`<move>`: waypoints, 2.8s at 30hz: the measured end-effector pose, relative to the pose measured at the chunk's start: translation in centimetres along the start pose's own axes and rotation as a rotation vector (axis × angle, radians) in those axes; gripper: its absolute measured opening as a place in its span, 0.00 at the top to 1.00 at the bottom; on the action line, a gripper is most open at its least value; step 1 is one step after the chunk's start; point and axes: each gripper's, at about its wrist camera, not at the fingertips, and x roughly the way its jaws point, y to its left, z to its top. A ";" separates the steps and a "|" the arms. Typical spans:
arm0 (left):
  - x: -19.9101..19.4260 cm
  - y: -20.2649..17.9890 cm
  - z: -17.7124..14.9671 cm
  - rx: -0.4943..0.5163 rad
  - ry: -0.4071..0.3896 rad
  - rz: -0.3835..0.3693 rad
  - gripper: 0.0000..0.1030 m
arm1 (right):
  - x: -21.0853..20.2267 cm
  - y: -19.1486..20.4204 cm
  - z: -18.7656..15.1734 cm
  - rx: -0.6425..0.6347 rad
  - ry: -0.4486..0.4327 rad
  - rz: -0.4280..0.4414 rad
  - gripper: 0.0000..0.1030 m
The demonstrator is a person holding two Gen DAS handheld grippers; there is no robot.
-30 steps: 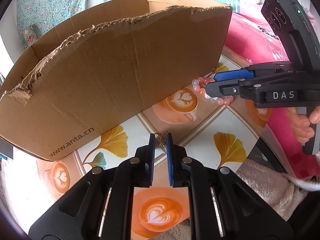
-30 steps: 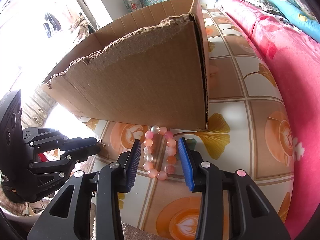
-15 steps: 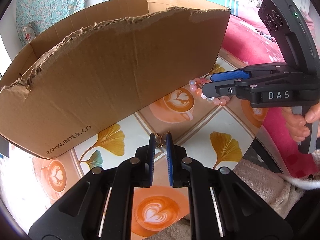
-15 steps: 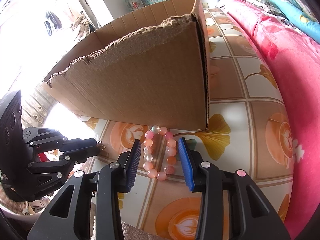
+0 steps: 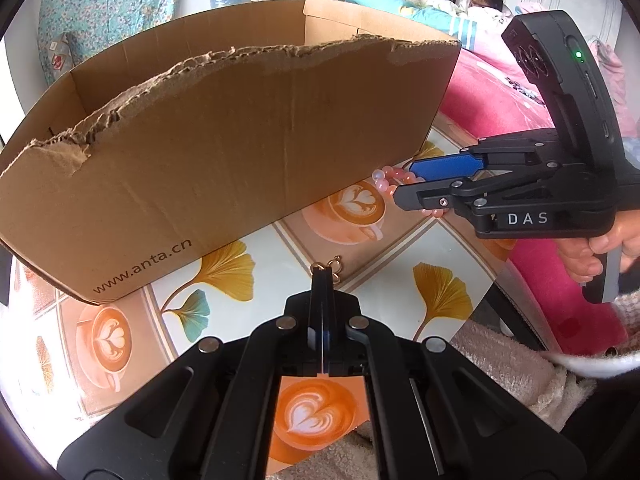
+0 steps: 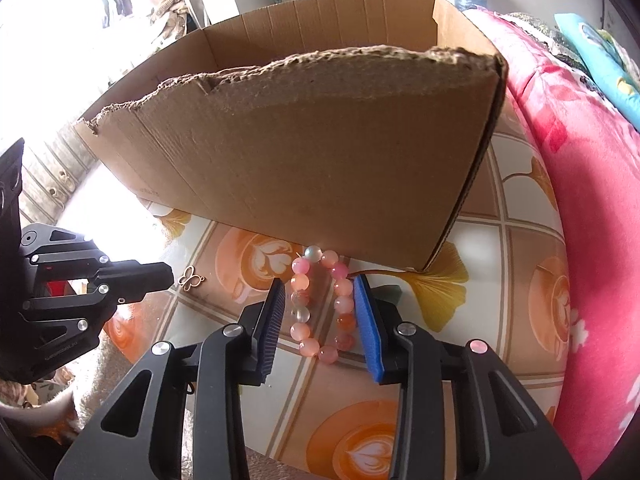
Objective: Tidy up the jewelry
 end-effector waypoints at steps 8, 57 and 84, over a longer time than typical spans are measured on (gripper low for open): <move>-1.3 1.1 -1.1 -0.021 -0.023 -0.021 0.81 | -2.2 1.2 0.4 -0.026 -0.050 0.021 0.66; -2.0 1.2 -2.5 -0.064 -0.042 -0.046 0.81 | 1.7 9.1 0.1 -0.189 0.055 0.159 0.79; -4.0 3.6 -4.1 -0.144 -0.078 -0.044 0.81 | 1.8 10.8 0.8 -0.205 0.064 0.087 0.98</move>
